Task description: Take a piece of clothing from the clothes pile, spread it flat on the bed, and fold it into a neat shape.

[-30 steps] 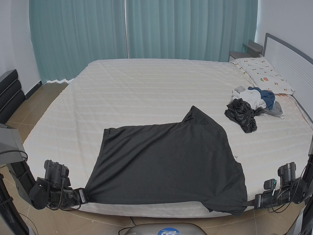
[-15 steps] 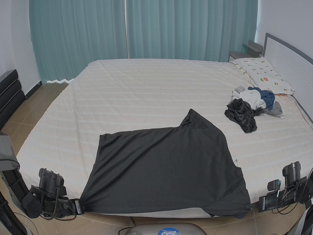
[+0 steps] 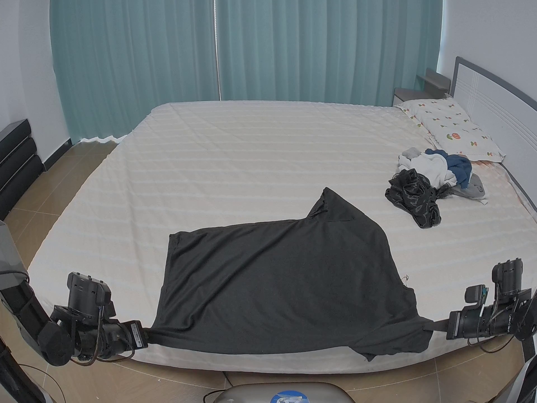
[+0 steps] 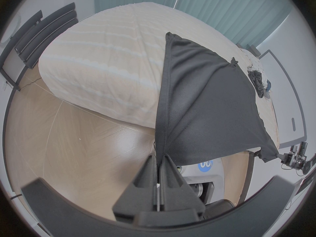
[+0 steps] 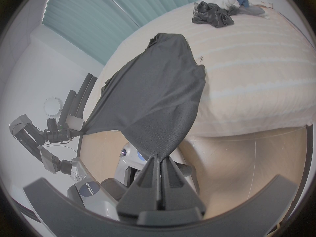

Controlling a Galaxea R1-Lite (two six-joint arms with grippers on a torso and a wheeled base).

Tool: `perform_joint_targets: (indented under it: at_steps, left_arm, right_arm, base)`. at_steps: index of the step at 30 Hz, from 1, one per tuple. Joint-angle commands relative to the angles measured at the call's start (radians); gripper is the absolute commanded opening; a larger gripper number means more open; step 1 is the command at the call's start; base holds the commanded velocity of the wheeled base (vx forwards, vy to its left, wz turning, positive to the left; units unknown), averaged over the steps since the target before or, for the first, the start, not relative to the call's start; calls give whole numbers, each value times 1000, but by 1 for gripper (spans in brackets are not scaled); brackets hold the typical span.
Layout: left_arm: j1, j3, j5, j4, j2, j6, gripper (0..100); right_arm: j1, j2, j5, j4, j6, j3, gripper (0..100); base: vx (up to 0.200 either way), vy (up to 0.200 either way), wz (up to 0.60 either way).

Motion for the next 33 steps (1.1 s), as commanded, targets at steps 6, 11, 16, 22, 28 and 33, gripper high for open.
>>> perform_joint_targets:
  at_steps: [6,11,16,22,28,33]
  left_arm:
    - [8,-163,2,37,-29,-108,0]
    - [21,-212,0,111,-58,-190,0]
    - [37,-212,0,171,-104,-192,0]
    - [33,-245,-20,407,-195,-178,0]
    - [37,-294,-20,494,-176,-172,0]
    - [40,-346,-20,494,-100,-177,0]
  right_arm:
    - [-1,29,1,-9,95,-192,0]
    - [4,23,1,-11,121,-232,0]
    - [5,4,1,-25,121,-224,0]
    - [2,-43,2,-25,121,-189,0]
    - [2,-34,2,-26,121,-186,0]
    - [2,1,1,-28,121,-209,0]
  base:
    - [0,0,0]
    - [0,0,0]
    - [0,0,0]
    - [0,0,0]
    - [0,0,0]
    - [0,0,0]
